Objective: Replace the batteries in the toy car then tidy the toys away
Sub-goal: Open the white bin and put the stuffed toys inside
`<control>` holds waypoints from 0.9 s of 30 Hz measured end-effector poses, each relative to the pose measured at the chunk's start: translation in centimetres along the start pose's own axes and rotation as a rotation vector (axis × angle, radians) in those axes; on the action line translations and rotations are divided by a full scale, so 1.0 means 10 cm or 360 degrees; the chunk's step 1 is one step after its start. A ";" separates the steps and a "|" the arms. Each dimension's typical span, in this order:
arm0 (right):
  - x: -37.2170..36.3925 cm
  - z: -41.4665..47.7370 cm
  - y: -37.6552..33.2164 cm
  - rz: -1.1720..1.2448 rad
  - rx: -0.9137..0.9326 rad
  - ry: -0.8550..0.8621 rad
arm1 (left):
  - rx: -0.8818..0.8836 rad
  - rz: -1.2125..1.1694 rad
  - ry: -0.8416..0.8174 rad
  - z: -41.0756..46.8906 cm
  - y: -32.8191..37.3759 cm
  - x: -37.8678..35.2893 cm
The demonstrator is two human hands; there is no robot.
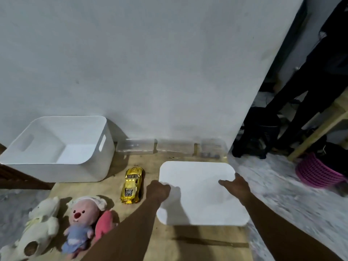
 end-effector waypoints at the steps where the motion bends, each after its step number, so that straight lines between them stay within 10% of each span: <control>1: -0.04 0.06 0.07 -0.0007 -0.0007 -0.0009 | 0.0002 0.0009 0.0026 0.02 -0.01 -0.06; 9: -0.22 0.24 0.28 -0.0061 -0.0019 0.0023 | -0.0052 -0.0061 -0.0002 0.12 -0.07 -0.23; 14: -0.47 -0.12 -0.09 -0.0102 0.0491 0.0345 | -0.0138 -0.0167 -0.0124 0.17 -0.21 0.04; 27: -2.33 -1.88 -1.31 0.0009 0.0730 -0.0246 | -0.0419 0.0019 0.0318 0.04 -1.38 1.91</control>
Point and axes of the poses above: each hand's wrist, its own z-axis towards the middle knuckle, its own x-axis out of the back of the hand, y = z × x, the point moved 1 cm from there along z, towards the middle knuckle, and after that the axes turned 11 degrees about z, right-handed, at the moved point
